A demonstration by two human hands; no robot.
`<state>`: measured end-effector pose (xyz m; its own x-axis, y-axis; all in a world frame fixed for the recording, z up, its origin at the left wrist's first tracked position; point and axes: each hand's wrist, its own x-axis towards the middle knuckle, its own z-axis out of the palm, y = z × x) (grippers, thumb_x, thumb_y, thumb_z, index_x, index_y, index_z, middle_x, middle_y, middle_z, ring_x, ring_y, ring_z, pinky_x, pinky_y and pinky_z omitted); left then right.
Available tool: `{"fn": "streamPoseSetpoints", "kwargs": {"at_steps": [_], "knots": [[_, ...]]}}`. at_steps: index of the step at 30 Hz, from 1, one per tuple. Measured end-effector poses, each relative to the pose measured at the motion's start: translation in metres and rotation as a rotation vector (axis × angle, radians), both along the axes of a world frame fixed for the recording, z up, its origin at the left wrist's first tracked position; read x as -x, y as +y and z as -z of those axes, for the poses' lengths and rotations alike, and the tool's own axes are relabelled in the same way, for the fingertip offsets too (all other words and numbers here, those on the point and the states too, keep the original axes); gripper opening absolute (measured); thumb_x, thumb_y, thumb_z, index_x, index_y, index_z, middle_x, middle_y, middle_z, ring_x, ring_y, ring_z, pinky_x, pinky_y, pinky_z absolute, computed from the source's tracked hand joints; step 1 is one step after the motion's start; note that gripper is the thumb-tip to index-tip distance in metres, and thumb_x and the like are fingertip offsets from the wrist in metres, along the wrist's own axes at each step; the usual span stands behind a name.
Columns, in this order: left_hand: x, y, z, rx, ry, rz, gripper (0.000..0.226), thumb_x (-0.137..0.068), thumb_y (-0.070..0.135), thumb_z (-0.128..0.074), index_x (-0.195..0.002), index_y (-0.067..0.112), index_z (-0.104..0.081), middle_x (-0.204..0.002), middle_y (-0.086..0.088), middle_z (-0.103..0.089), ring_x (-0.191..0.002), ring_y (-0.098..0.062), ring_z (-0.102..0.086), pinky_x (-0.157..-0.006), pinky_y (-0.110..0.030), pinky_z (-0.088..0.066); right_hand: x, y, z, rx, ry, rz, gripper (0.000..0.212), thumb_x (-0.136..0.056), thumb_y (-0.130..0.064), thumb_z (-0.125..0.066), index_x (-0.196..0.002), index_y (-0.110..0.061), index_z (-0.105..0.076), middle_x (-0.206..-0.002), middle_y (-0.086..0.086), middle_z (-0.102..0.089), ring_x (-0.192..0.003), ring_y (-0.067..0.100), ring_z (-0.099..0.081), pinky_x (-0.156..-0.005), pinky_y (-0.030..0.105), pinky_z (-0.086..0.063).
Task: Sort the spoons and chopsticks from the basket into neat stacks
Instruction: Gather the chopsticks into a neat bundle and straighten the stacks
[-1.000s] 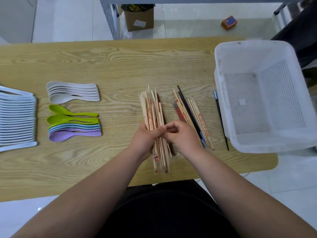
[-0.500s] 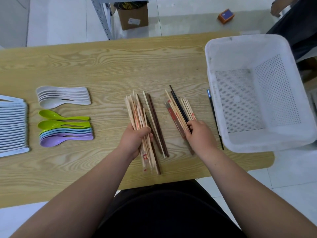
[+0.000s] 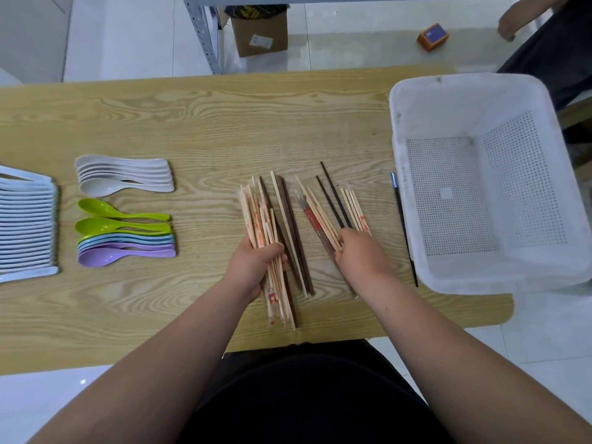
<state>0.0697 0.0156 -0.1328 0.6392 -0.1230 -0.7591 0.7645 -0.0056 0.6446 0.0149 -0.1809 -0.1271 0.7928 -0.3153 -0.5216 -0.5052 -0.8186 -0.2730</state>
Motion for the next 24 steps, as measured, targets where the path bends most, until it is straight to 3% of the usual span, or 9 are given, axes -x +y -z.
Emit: {"fn": "streamPoseSetpoints", "kwargs": {"at_steps": [5, 8, 14, 20, 23, 24], "knots": [[0.001, 0.002, -0.003, 0.019, 0.007, -0.017, 0.020, -0.091, -0.007, -0.061, -0.101, 0.009, -0.055, -0.072, -0.009, -0.060, -0.058, -0.017, -0.063, -0.059, -0.034, -0.058, -0.002, 0.015, -0.003, 0.016, 0.043, -0.021, 0.023, -0.096, -0.012, -0.055, -0.118, -0.012, -0.058, -0.105, 0.008, -0.062, -0.088, 0.028, -0.061, -0.067, 0.033, -0.042], [0.000, 0.005, -0.001, 0.016, 0.013, -0.017, 0.020, -0.091, -0.006, -0.062, -0.102, 0.010, -0.056, -0.076, -0.010, -0.062, -0.059, -0.017, -0.065, -0.061, -0.035, -0.059, -0.004, 0.022, -0.004, -0.023, 0.066, 0.033, 0.031, -0.095, -0.016, -0.060, -0.125, -0.011, -0.055, -0.105, 0.008, -0.065, -0.092, 0.028, -0.065, -0.067, 0.033, -0.044], [-0.001, 0.015, 0.005, 0.010, 0.041, 0.003, 0.027, -0.088, -0.002, -0.067, -0.111, 0.006, -0.055, -0.081, -0.014, -0.064, -0.066, -0.022, -0.066, -0.072, -0.041, -0.058, -0.007, 0.032, -0.005, -0.054, 0.073, 0.075, 0.018, -0.093, -0.018, -0.064, -0.109, -0.011, -0.058, -0.101, 0.008, -0.062, -0.080, 0.024, -0.057, -0.064, 0.031, -0.042], [-0.002, 0.025, 0.003, 0.023, 0.065, 0.046, 0.034, -0.082, -0.002, -0.068, -0.114, 0.005, -0.056, -0.083, -0.018, -0.064, -0.067, -0.026, -0.066, -0.069, -0.037, -0.056, 0.000, 0.031, -0.007, -0.280, 0.067, 0.294, 0.026, -0.091, -0.019, -0.067, -0.115, -0.019, -0.060, -0.102, -0.002, -0.065, -0.075, 0.014, -0.060, -0.058, 0.027, -0.044], [-0.003, 0.029, 0.003, 0.036, 0.067, 0.065, 0.044, -0.075, 0.003, -0.072, -0.116, 0.003, -0.055, -0.082, -0.019, -0.065, -0.070, -0.030, -0.067, -0.074, -0.043, -0.057, 0.004, 0.025, -0.008, -0.413, 0.040, 0.446, 0.033, -0.089, -0.016, -0.072, -0.121, -0.016, -0.066, -0.104, -0.005, -0.069, -0.082, 0.010, -0.066, -0.065, 0.023, -0.051], [-0.003, 0.030, 0.003, 0.040, 0.065, 0.067, 0.047, -0.074, 0.004, -0.072, -0.118, 0.002, -0.055, -0.081, -0.018, -0.066, -0.071, -0.031, -0.067, -0.075, -0.045, -0.058, 0.006, 0.025, -0.008, -0.481, 0.031, 0.516, 0.037, -0.087, -0.015, -0.074, -0.123, -0.014, -0.066, -0.106, -0.003, -0.071, -0.087, 0.013, -0.069, -0.072, 0.027, -0.056]]}}
